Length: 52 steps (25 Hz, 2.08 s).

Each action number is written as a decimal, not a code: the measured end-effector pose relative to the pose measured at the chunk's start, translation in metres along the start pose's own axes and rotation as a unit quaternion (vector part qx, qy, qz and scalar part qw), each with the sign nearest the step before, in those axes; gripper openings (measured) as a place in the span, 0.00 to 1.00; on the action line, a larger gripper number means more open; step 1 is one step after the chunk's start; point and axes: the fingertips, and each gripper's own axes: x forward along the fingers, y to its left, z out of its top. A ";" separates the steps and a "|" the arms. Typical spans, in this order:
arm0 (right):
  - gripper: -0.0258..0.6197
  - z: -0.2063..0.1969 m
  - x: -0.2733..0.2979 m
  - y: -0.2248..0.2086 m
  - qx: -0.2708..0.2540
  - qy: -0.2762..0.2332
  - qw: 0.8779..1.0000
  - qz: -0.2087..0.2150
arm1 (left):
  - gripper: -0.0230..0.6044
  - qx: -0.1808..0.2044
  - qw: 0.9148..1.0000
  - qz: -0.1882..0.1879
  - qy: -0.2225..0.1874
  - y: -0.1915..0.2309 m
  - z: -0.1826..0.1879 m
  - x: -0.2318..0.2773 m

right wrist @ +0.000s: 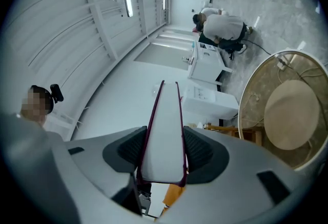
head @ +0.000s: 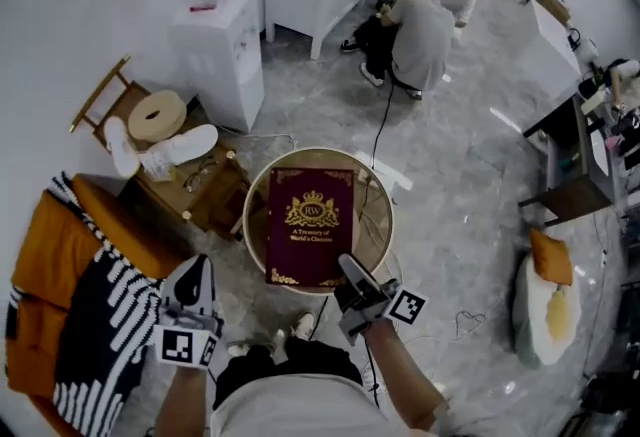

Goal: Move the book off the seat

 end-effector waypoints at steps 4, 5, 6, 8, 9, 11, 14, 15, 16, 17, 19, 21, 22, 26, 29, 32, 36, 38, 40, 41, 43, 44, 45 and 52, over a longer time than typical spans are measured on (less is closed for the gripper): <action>0.41 0.024 -0.029 -0.011 0.006 -0.038 0.999 -0.006 | 0.06 0.017 0.999 -0.047 -0.006 -0.036 0.015 0.044; 0.41 0.027 -0.034 -0.013 0.003 -0.044 0.999 -0.011 | 0.06 0.018 0.998 -0.053 -0.008 -0.039 0.017 0.052; 0.41 0.032 -0.041 -0.015 -0.002 -0.050 0.999 -0.017 | 0.06 0.017 0.998 -0.058 -0.009 -0.044 0.019 0.060; 0.41 0.045 -0.059 -0.017 -0.013 -0.065 0.997 -0.031 | 0.06 0.018 0.997 -0.074 -0.010 -0.061 0.025 0.074; 0.41 0.051 -0.068 -0.017 -0.016 -0.075 0.996 -0.036 | 0.06 0.022 0.996 -0.087 -0.010 -0.071 0.028 0.081; 0.41 0.058 -0.082 -0.015 -0.018 -0.095 0.994 -0.043 | 0.06 0.027 0.993 -0.117 -0.012 -0.086 0.031 0.092; 0.41 0.060 -0.096 -0.012 -0.031 -0.123 0.990 -0.056 | 0.06 0.016 0.988 -0.155 -0.017 -0.099 0.028 0.105; 0.41 0.060 -0.100 -0.010 -0.033 -0.134 0.989 -0.060 | 0.06 0.010 0.986 -0.167 -0.020 -0.103 0.027 0.108; 0.41 0.060 -0.105 -0.008 -0.031 -0.145 0.987 -0.063 | 0.06 0.006 0.983 -0.180 -0.022 -0.107 0.026 0.111; 0.41 0.058 -0.110 -0.005 -0.028 -0.156 0.985 -0.066 | 0.06 0.005 0.981 -0.192 -0.024 -0.111 0.026 0.111; 0.41 0.052 -0.118 -0.002 -0.020 -0.176 0.981 -0.075 | 0.06 0.010 0.977 -0.213 -0.026 -0.115 0.029 0.109; 0.41 0.047 -0.124 -0.002 -0.019 -0.189 0.978 -0.089 | 0.06 0.009 0.974 -0.226 -0.023 -0.114 0.027 0.108; 0.41 0.046 -0.124 -0.003 -0.022 -0.193 0.976 -0.095 | 0.06 0.008 0.973 -0.231 -0.020 -0.112 0.025 0.107; 0.41 0.038 -0.122 -0.009 -0.027 -0.198 0.974 -0.106 | 0.06 0.001 0.971 -0.240 -0.006 -0.106 0.010 0.100; 0.41 0.031 -0.122 -0.023 -0.027 -0.195 0.973 -0.119 | 0.06 -0.004 0.970 -0.242 0.005 -0.102 -0.006 0.094; 0.41 0.028 -0.116 -0.045 -0.024 -0.194 0.971 -0.135 | 0.06 -0.008 0.970 -0.242 0.015 -0.092 -0.023 0.092; 0.41 0.020 -0.112 -0.076 -0.012 -0.187 0.970 -0.152 | 0.06 -0.017 0.973 -0.229 0.040 -0.085 -0.048 0.080; 0.41 0.018 -0.114 -0.092 -0.001 -0.181 0.971 -0.159 | 0.06 -0.016 0.973 -0.224 0.049 -0.088 -0.058 0.076; 0.41 0.018 -0.114 -0.110 0.002 -0.172 0.971 -0.164 | 0.06 -0.014 0.973 -0.221 0.063 -0.090 -0.071 0.072; 0.41 0.017 -0.113 -0.120 0.003 -0.168 0.972 -0.167 | 0.06 -0.016 0.973 -0.218 0.069 -0.091 -0.077 0.071; 0.41 0.014 -0.109 -0.144 0.007 -0.163 0.971 -0.174 | 0.06 -0.021 0.974 -0.212 0.077 -0.087 -0.090 0.071; 0.41 0.012 -0.106 -0.157 0.010 -0.162 0.970 -0.179 | 0.06 -0.024 0.974 -0.209 0.080 -0.085 -0.097 0.072; 0.41 0.010 -0.104 -0.169 0.013 -0.161 0.970 -0.184 | 0.06 -0.028 0.975 -0.205 0.081 -0.082 -0.105 0.072; 0.41 0.013 -0.079 -0.250 0.012 -0.154 0.968 -0.197 | 0.06 -0.056 0.976 -0.176 0.113 -0.072 -0.174 0.091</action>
